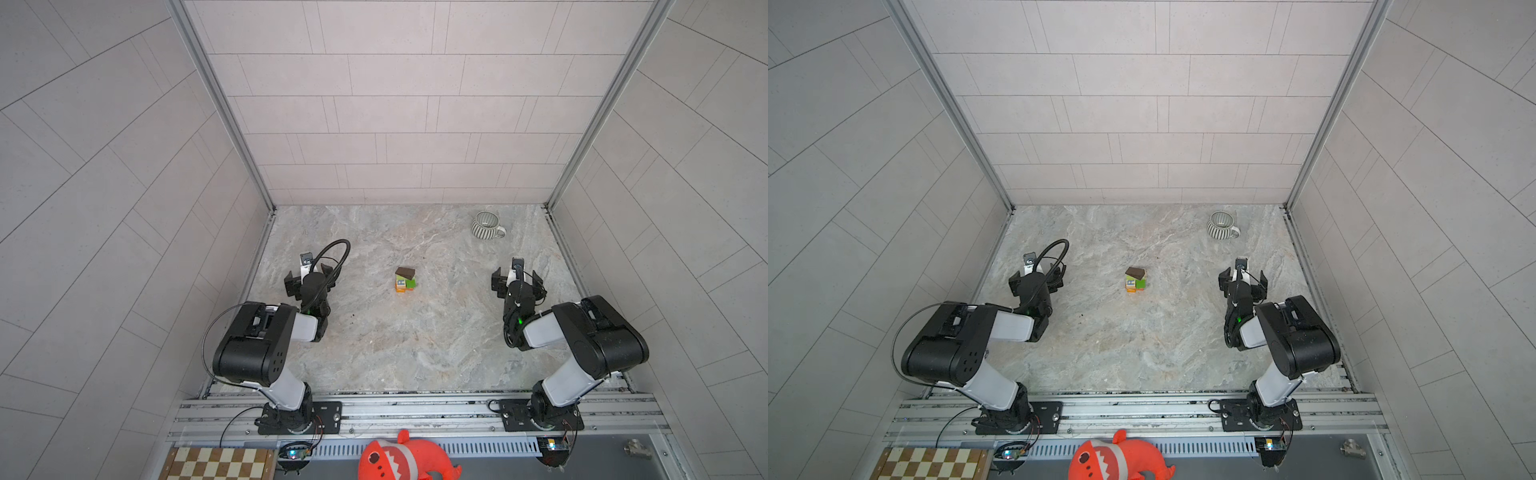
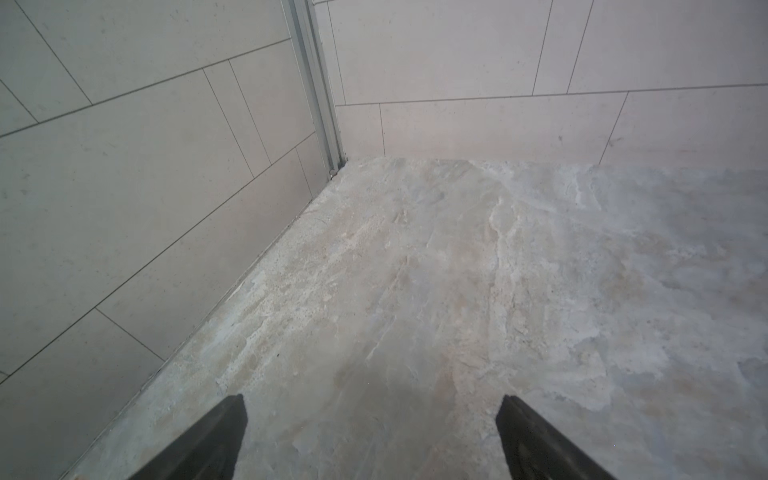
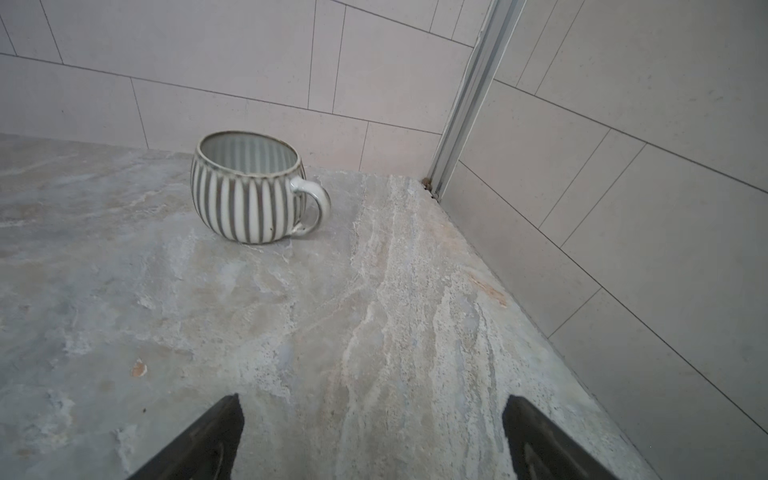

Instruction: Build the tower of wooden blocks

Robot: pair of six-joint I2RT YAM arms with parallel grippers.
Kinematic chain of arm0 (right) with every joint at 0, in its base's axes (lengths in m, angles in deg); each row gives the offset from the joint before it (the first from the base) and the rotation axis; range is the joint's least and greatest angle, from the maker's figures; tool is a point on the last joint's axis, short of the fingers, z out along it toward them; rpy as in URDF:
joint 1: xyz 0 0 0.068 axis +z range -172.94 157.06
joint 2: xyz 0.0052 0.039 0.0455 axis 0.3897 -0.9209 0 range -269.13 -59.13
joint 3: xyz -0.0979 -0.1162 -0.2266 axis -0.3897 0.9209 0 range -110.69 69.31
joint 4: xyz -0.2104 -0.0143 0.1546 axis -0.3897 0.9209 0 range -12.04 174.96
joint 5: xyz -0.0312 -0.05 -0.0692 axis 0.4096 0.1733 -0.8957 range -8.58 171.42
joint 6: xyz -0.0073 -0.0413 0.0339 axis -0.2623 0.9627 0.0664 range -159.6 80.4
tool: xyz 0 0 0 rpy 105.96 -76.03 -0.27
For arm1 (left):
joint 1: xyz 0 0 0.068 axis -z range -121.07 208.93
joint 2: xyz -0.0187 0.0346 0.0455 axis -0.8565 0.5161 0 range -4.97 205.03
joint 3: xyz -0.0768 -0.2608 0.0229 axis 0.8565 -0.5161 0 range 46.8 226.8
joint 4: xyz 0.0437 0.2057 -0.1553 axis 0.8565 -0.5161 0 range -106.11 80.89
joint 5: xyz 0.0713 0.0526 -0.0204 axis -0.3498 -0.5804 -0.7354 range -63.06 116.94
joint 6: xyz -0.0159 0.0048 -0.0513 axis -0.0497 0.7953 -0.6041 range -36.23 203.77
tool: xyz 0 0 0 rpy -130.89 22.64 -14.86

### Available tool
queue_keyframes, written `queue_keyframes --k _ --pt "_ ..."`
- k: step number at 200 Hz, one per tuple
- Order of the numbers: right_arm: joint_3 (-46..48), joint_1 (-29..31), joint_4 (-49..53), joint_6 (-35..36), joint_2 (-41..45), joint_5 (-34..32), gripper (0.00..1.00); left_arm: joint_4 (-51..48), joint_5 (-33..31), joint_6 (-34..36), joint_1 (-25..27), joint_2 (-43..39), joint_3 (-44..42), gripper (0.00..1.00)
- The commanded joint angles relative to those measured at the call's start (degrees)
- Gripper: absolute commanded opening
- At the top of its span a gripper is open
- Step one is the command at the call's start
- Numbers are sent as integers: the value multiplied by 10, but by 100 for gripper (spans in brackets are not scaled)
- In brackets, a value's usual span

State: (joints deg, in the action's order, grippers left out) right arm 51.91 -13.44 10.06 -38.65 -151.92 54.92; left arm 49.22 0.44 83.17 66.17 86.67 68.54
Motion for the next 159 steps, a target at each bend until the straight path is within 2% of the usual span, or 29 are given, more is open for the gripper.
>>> queue_keyframes --k 1,22,32,49,53,69,85,92,100,114,131,143,159 --pt "-1 2 22 6 5 -17 99 -32 -2 -12 -6 -1 3 100" --pt "-1 2 23 6 6 -17 99 -27 5 -11 -10 -5 -1 100" --pt "9 4 7 9 6 -17 99 5 1 -1 -5 -4 -18 100" --pt "67 9 -133 15 -16 -9 99 167 4 5 3 10 -105 100" --pt "75 9 -135 14 -13 -6 99 191 8 -2 3 12 -116 100" --pt "62 10 -67 12 18 -3 99 119 -5 -7 1 -11 -88 100" --pt "35 10 -59 19 -5 -12 99 70 -22 4 2 10 -43 100" --pt "21 17 -50 27 -14 -32 99 10 -21 2 4 1 -12 100" --pt "20 13 -19 15 2 -23 99 -56 -9 -12 -1 -13 7 100" --pt "-3 4 25 8 3 -8 99 -52 -6 -15 -3 -14 3 100" --pt "-24 -14 97 -5 21 28 99 2 -14 0 0 3 -9 100" --pt "-9 -13 60 -3 17 27 99 -21 -12 -5 1 -3 -3 100" --pt "50 8 -80 18 -2 5 99 30 -15 15 14 2 -24 100"
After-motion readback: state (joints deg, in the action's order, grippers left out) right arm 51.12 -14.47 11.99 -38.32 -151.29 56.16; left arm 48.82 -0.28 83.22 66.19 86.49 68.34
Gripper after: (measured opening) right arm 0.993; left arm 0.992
